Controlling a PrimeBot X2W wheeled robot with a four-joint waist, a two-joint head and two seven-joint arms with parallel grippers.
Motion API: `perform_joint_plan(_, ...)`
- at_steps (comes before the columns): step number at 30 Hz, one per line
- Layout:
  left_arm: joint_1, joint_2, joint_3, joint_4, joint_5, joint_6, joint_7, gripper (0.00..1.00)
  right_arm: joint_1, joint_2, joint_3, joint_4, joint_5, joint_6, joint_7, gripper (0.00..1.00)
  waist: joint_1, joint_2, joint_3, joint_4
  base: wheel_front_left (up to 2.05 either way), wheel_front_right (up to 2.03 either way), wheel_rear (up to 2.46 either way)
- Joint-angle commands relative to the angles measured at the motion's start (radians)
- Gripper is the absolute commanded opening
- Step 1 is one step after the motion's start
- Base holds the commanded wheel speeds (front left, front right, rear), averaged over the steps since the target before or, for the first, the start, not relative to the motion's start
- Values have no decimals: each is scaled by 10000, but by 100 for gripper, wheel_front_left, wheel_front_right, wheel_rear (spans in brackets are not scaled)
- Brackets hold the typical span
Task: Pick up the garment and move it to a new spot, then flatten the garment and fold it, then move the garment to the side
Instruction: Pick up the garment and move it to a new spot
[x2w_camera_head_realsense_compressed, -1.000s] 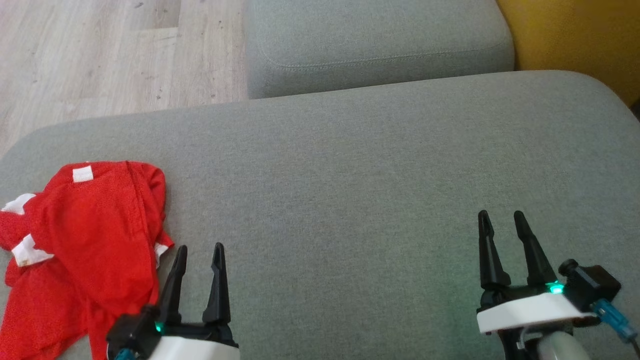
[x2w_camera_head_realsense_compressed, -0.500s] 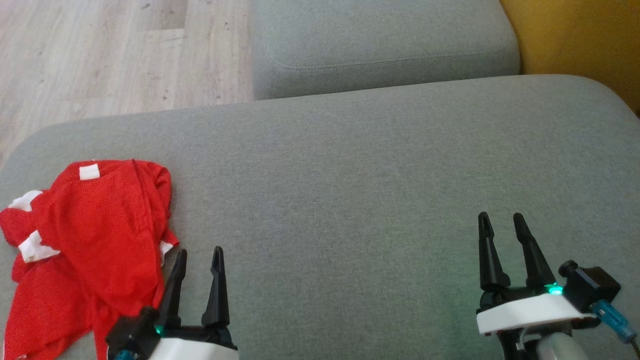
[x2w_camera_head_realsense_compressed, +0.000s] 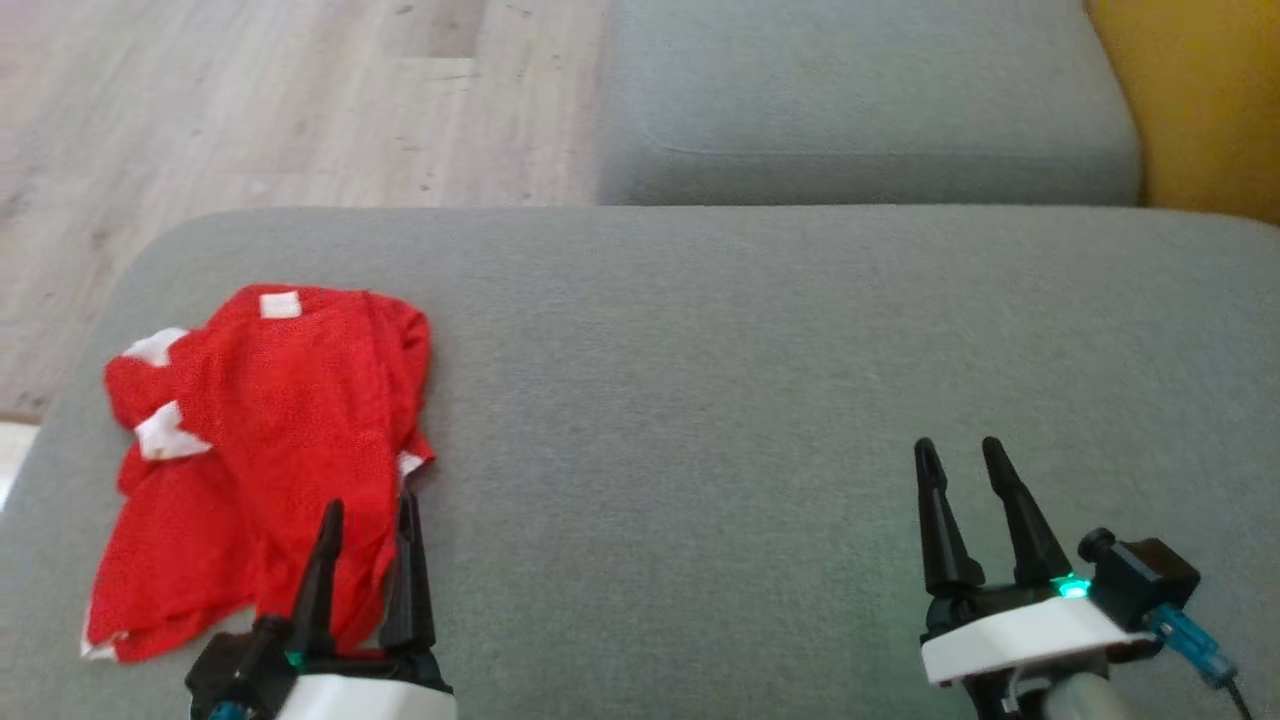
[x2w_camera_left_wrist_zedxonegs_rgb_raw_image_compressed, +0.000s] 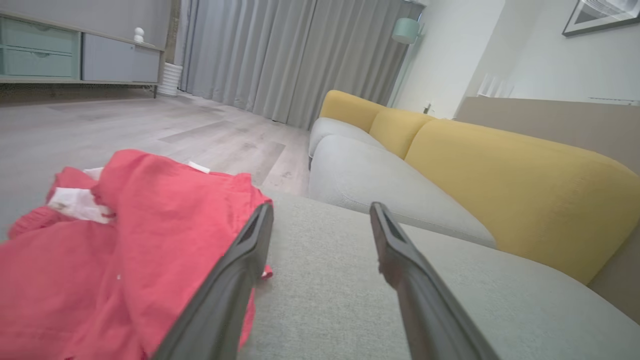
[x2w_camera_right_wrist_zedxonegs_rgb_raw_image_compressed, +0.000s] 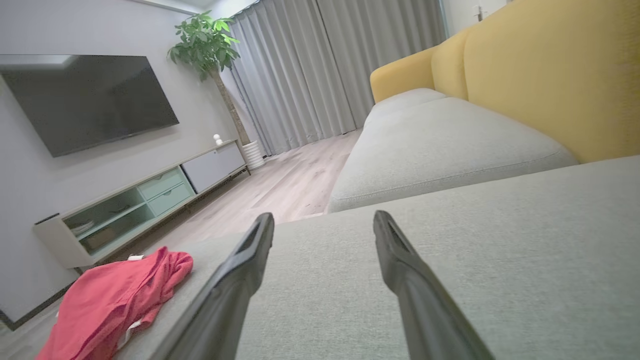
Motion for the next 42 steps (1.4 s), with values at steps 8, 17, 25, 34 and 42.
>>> perform_joint_plan(8, -29, -16, 809, -269, 273, 34, -95, 100, -121, -66, 696, -211, 281, -7, -111, 100, 0, 0, -271, 1140, 0, 0, 0)
perform_joint_plan(17, 62, -16, 1228, -349, 410, 29, -95, 100, 79, -66, 1190, -168, 495, -7, -111, 100, 0, 0, -445, 1981, 0, 0, 0)
perform_joint_plan(25, 164, -16, 1380, -359, 428, 9, -95, 100, 83, -66, 1309, -180, 534, -7, -111, 100, 0, 0, -465, 2241, 0, 0, 0)
perform_joint_plan(34, 97, -16, 1672, -455, 402, 56, -95, 100, -9, -66, 1312, -202, 480, -7, -111, 100, 0, 0, -257, 2030, 0, 0, 0)
perform_joint_plan(42, -511, -16, 2217, -508, 861, 82, -95, 100, -204, -66, 1120, -316, 326, -7, -111, 100, 0, 0, 227, 1568, 0, 0, 0)
